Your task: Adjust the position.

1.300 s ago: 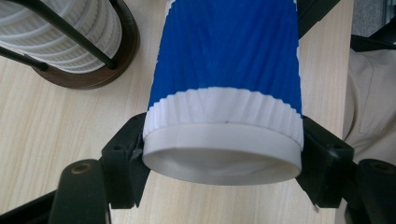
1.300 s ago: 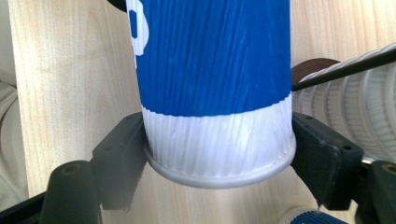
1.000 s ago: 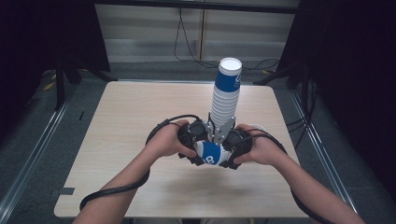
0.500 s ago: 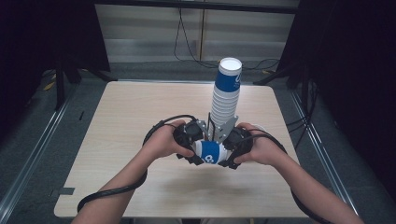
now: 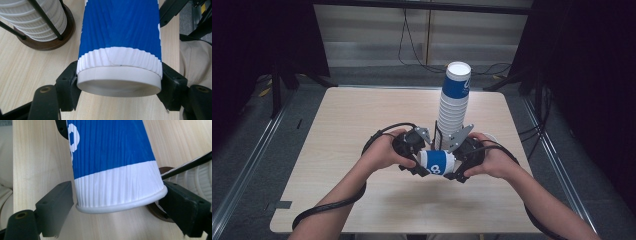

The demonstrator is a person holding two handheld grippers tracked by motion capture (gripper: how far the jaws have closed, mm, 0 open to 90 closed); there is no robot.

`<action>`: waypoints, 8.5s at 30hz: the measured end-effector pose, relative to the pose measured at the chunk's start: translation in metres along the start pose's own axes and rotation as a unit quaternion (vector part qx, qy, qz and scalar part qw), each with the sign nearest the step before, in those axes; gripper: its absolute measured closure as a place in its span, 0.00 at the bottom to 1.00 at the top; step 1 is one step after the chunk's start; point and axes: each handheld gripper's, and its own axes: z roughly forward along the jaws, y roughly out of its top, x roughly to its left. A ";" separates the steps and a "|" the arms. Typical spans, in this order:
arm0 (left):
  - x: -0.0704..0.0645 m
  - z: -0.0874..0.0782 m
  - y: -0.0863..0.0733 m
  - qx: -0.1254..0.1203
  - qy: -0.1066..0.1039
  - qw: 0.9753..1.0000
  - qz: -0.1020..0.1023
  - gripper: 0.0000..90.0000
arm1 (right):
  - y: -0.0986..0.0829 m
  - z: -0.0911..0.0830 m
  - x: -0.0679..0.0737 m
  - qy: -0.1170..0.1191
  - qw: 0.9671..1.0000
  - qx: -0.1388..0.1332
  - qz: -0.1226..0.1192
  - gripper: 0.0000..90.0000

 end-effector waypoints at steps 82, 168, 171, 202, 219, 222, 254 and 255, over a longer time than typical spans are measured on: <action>-0.010 -0.010 -0.013 -0.053 -0.032 0.998 0.011 0.34 | -0.002 -0.001 0.008 0.022 0.999 -0.030 0.015 0.16; -0.009 0.008 -0.024 -0.043 -0.006 0.998 0.053 0.25 | 0.007 0.001 0.012 0.033 0.999 -0.019 -0.004 0.22; -0.008 0.009 -0.030 -0.048 0.004 0.998 0.040 0.19 | 0.005 0.004 0.013 0.033 0.999 -0.009 0.004 0.22; -0.023 0.027 -0.079 -0.073 0.034 0.997 -0.007 0.21 | -0.009 0.031 0.024 0.036 0.993 0.109 -0.023 0.17; -0.029 0.039 -0.075 -0.072 0.015 0.997 0.008 0.24 | 0.003 0.032 0.026 0.041 0.994 0.099 -0.032 0.15; -0.029 0.039 -0.075 -0.074 0.013 0.997 0.006 0.25 | 0.006 0.032 0.028 0.042 0.994 0.099 -0.038 0.15; -0.030 0.036 -0.075 -0.081 0.010 0.997 0.015 0.28 | 0.022 0.043 0.033 0.040 0.995 0.084 -0.048 0.26; -0.031 0.037 -0.074 -0.083 0.009 0.996 0.013 0.29 | 0.022 0.044 0.033 0.055 0.993 0.092 -0.055 0.26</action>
